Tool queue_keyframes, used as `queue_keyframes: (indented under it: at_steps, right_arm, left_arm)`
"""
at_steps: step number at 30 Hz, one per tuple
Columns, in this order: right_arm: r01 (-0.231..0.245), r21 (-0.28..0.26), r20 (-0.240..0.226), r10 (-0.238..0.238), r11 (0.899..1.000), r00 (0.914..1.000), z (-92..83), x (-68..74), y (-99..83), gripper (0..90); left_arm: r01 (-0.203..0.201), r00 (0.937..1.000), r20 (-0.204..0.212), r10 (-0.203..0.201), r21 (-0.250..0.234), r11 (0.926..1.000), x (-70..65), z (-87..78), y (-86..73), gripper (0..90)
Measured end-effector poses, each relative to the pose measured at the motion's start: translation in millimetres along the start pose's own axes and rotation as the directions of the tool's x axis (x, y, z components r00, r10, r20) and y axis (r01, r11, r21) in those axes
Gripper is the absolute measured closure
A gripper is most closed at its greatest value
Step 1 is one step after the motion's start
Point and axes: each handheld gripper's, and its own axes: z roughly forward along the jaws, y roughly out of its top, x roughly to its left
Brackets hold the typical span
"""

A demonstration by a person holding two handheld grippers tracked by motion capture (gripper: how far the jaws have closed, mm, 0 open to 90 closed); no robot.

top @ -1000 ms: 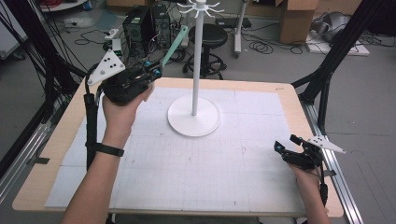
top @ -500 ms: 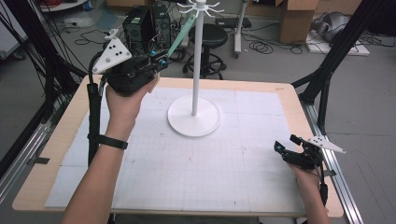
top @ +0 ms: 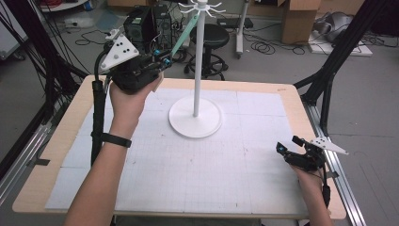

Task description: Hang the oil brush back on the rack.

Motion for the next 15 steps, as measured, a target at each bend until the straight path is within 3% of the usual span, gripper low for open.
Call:
queue_keyframes:
  at_steps: [15]
  right_arm:
    - [-0.004, -0.002, -0.003, 0.004, 1.000, 1.0000, -0.3, -0.1, 0.1, 12.2]
  left_arm:
    - [0.024, 0.9993, -0.030, -0.023, 0.029, 0.9993, 9.6, 13.3, -6.8, 81.8]
